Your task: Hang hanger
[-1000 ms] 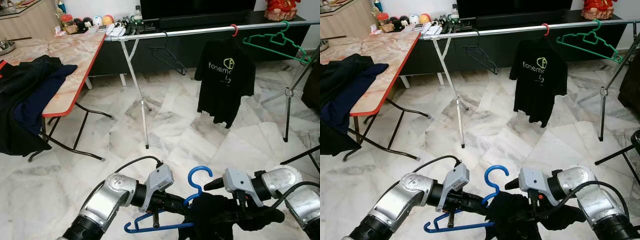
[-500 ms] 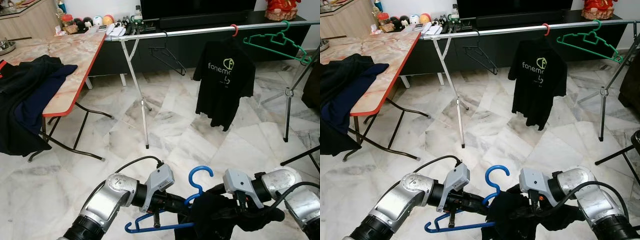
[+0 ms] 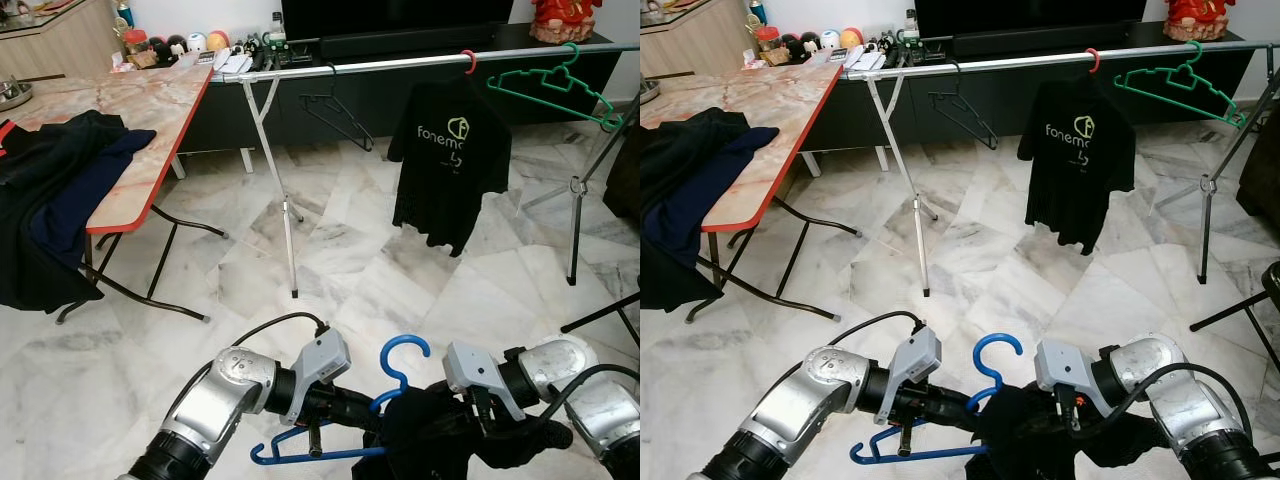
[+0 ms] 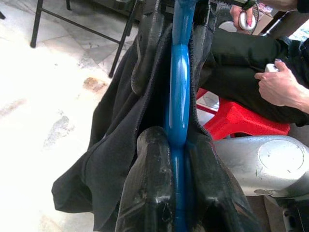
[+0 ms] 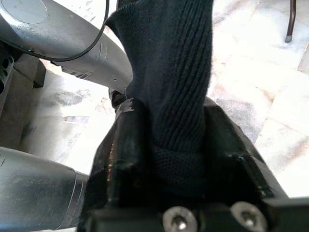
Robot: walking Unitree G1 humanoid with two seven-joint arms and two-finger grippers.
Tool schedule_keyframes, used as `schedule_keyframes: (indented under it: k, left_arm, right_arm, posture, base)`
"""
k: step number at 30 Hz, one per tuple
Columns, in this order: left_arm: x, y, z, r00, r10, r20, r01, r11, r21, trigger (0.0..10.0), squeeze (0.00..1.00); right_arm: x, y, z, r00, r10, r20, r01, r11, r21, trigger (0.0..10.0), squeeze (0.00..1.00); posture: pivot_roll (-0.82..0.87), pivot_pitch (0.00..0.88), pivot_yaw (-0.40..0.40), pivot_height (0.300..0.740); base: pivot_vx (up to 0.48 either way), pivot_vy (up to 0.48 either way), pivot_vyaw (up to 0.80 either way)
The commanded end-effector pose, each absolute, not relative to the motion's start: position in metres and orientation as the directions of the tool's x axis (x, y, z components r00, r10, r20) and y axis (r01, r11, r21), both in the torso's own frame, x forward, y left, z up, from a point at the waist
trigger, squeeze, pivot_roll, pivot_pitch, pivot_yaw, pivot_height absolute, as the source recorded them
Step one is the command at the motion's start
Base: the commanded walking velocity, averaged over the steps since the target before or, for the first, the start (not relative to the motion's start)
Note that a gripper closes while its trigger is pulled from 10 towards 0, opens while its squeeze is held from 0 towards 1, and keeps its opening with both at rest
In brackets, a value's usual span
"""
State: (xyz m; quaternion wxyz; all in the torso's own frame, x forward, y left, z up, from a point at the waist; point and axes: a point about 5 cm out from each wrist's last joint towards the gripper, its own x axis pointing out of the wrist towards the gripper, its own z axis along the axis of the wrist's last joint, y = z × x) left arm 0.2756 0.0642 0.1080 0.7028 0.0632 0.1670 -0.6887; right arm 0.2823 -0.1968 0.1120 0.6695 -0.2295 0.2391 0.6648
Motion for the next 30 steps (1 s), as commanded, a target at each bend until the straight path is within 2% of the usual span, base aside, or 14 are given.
schedule_keyframes:
  k: [1,12,22,30]
  left_arm:
    - [0.282,0.061,0.120,0.015,-0.958,-0.286,0.996,0.041,-0.084,10.0,0.00]
    - [0.296,0.065,0.123,0.067,-0.951,-0.302,0.996,0.084,-0.042,10.0,0.00]
    - [0.301,0.065,0.122,0.081,-0.949,-0.304,0.995,0.094,-0.029,10.0,0.00]
    - [0.309,0.065,0.121,0.160,-0.939,-0.304,0.986,0.167,0.004,10.0,0.00]
  right_arm:
    - [0.280,-0.191,0.106,-0.038,0.782,-0.622,-0.999,-0.019,0.038,0.0,0.00]
    - [0.288,-0.184,0.106,-0.024,0.788,-0.615,-1.000,-0.018,0.016,0.0,0.00]
    - [0.291,-0.185,0.106,-0.019,0.789,-0.614,-1.000,-0.016,0.010,0.0,0.00]
    - [0.293,-0.180,0.106,-0.019,0.795,-0.606,-1.000,-0.025,-0.002,0.0,0.00]
  posture:
    - [0.03,0.096,0.053,0.740]
    - [0.03,0.002,0.059,0.740]
    - [0.02,0.000,0.055,0.740]
    - [0.03,0.000,0.048,0.740]
  base:
    - [0.000,0.000,0.00]
    - [0.000,0.000,0.00]
    - [0.000,0.000,0.00]
    - [0.000,0.000,0.00]
